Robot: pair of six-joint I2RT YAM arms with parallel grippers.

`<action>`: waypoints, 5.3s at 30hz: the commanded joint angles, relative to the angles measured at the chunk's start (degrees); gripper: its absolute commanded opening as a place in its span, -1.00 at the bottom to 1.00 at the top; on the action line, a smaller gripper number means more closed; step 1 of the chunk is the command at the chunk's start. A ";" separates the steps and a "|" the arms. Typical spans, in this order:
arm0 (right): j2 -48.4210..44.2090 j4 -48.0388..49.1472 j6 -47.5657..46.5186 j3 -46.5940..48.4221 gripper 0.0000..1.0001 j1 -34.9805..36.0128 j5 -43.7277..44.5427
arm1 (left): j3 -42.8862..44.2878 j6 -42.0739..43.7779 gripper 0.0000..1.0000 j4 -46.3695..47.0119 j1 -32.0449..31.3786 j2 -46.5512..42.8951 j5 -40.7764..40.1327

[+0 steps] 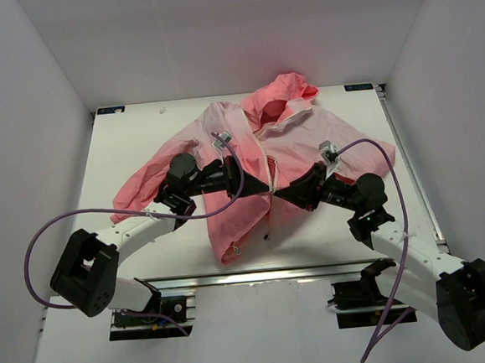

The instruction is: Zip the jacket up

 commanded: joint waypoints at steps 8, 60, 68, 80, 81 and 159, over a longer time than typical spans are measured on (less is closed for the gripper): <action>-1.45 2.67 -0.88 2.54 -1.00 0.05 -0.04 | 1.85 0.44 -1.00 1.50 0.11 -2.05 0.82; 2.85 11.46 4.83 3.68 -1.00 0.05 -2.68 | 0.18 0.62 -1.00 2.47 0.20 -3.46 0.20; 1.54 11.03 4.66 2.98 -1.00 0.05 -2.59 | -0.26 1.49 -1.00 0.89 0.20 -4.33 -1.12; 0.21 7.51 1.85 3.59 -1.00 0.05 -0.92 | -0.26 1.50 -1.00 1.59 0.11 -4.34 -0.68; 0.30 7.60 1.93 3.68 -1.00 -0.03 -1.01 | -0.26 1.50 -1.00 1.85 0.11 -4.25 -0.68; 4.70 15.95 15.64 1.13 -1.00 0.76 19.11 | -1.32 5.53 -1.00 -3.15 -2.61 -3.81 -3.75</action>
